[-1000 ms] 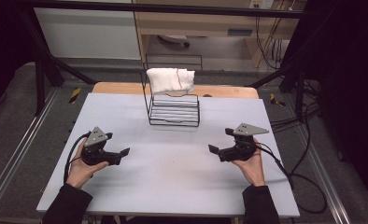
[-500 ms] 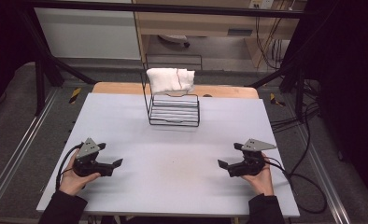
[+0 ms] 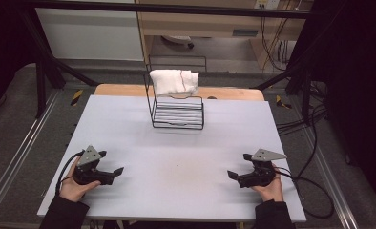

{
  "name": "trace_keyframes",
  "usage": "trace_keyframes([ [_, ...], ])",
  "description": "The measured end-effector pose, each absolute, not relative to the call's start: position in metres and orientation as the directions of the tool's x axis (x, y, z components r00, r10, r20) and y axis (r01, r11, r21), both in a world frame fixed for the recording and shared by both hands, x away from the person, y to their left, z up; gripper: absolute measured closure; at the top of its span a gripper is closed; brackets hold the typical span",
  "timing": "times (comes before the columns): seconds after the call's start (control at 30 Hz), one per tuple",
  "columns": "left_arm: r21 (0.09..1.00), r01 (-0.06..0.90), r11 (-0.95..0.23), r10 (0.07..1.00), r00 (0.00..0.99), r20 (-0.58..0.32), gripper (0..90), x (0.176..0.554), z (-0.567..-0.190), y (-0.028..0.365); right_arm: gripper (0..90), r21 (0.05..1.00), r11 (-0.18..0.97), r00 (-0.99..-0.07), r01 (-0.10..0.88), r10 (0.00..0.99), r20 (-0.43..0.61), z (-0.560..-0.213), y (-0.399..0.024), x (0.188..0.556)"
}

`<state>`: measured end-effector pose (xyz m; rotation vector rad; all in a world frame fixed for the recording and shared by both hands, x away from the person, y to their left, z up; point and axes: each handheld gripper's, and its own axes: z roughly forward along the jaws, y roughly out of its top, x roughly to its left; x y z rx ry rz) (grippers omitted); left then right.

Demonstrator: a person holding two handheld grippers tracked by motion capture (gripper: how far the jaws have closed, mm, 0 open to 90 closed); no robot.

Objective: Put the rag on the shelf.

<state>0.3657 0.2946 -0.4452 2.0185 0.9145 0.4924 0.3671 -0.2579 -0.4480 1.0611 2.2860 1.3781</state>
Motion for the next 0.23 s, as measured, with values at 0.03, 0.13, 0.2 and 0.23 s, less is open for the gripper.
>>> trace_keyframes([
  [0.03, 0.825, 0.424, -0.375, 0.756, 0.655, 0.007, 4.4, 0.3657, -0.4452, 0.295, 0.2, 0.846, 0.281, -0.696, 0.454, 0.705, 0.139, -0.4484, -0.2578, 0.3669],
  [0.13, 0.826, 0.426, -0.37, 0.759, 0.651, 0.004, 4.4, 0.3656, -0.4452, 0.2961, 0.2, 0.841, 0.291, -0.697, 0.457, 0.704, 0.135, -0.4505, -0.2572, 0.3674],
  [0.2, 0.826, 0.425, -0.371, 0.757, 0.653, 0.005, 4.4, 0.3653, -0.4454, 0.296, 0.2, 0.837, 0.298, -0.698, 0.46, 0.704, 0.133, -0.4512, -0.2569, 0.3672],
  [0.23, 0.824, 0.425, -0.374, 0.757, 0.653, 0.006, 4.4, 0.3652, -0.4455, 0.296, 0.2, 0.836, 0.298, -0.698, 0.46, 0.703, 0.134, -0.4513, -0.2569, 0.3671],
])
